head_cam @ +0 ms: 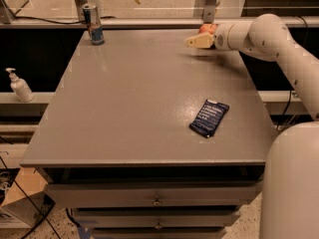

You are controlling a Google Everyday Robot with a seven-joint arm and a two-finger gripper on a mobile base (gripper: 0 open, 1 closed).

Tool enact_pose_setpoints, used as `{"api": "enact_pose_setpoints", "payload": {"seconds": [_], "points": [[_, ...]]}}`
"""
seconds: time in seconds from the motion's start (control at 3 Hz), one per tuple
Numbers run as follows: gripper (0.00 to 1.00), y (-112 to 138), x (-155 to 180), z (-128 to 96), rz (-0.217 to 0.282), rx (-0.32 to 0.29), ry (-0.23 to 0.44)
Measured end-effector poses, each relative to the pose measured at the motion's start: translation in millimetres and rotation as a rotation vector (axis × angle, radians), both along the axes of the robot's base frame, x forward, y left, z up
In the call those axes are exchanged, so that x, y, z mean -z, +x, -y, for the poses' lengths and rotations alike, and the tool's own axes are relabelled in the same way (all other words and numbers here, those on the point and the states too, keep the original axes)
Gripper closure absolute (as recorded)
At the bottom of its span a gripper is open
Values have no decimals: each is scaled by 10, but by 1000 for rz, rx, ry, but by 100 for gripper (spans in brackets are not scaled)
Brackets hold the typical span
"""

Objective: Move apple near redbull can

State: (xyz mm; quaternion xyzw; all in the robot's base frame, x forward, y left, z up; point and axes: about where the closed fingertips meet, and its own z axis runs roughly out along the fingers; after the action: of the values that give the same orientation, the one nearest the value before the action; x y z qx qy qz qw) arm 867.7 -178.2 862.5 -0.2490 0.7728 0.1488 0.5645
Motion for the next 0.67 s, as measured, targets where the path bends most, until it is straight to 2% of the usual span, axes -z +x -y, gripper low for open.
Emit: {"api": "enact_pose_setpoints", "payload": {"seconds": [0.33,0.67], "points": [[39,112,-14,57,3,19,23],[62,126,-92,24,21,6,11]]}}
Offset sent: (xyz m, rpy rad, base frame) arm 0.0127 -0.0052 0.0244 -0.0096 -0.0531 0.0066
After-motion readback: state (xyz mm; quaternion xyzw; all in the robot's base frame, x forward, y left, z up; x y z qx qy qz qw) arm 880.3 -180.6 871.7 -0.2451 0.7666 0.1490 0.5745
